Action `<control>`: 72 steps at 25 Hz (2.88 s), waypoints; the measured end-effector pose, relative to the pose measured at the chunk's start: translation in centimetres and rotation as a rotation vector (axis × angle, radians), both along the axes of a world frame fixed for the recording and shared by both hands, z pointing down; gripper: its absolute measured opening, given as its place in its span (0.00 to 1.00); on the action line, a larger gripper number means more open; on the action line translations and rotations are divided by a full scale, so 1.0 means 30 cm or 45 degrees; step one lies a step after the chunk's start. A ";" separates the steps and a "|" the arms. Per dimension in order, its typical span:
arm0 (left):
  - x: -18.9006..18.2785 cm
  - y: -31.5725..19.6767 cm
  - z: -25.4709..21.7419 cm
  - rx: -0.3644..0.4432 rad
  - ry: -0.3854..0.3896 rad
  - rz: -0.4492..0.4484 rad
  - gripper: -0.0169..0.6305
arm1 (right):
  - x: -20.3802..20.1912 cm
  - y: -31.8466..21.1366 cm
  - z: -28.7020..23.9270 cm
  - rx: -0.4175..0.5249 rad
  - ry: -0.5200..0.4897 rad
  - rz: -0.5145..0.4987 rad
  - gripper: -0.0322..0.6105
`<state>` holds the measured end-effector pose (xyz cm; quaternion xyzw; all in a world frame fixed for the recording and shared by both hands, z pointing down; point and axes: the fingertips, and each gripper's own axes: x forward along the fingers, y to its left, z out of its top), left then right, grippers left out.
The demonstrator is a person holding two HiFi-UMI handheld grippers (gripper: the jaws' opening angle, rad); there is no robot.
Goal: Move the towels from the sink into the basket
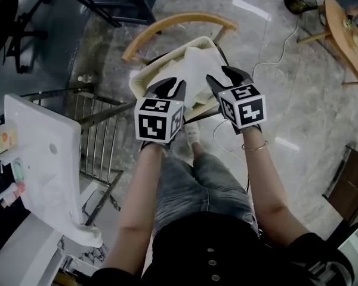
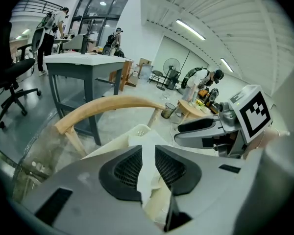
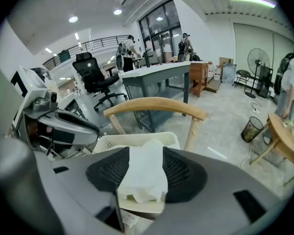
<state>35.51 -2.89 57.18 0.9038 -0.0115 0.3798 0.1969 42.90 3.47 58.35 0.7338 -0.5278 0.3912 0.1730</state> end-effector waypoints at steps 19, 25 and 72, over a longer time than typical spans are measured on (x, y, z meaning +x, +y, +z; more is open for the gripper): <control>-0.302 -0.104 -0.374 0.140 0.205 -0.260 0.12 | -0.323 -0.189 -0.402 0.308 0.077 -0.357 0.38; -0.578 -0.201 -0.476 0.154 0.302 -0.443 0.12 | -0.622 -0.350 -0.520 0.417 0.066 -0.568 0.38; -2.786 -0.352 -0.426 0.344 -0.077 -1.420 0.44 | -2.716 -0.660 -0.506 0.285 -0.145 -1.821 0.53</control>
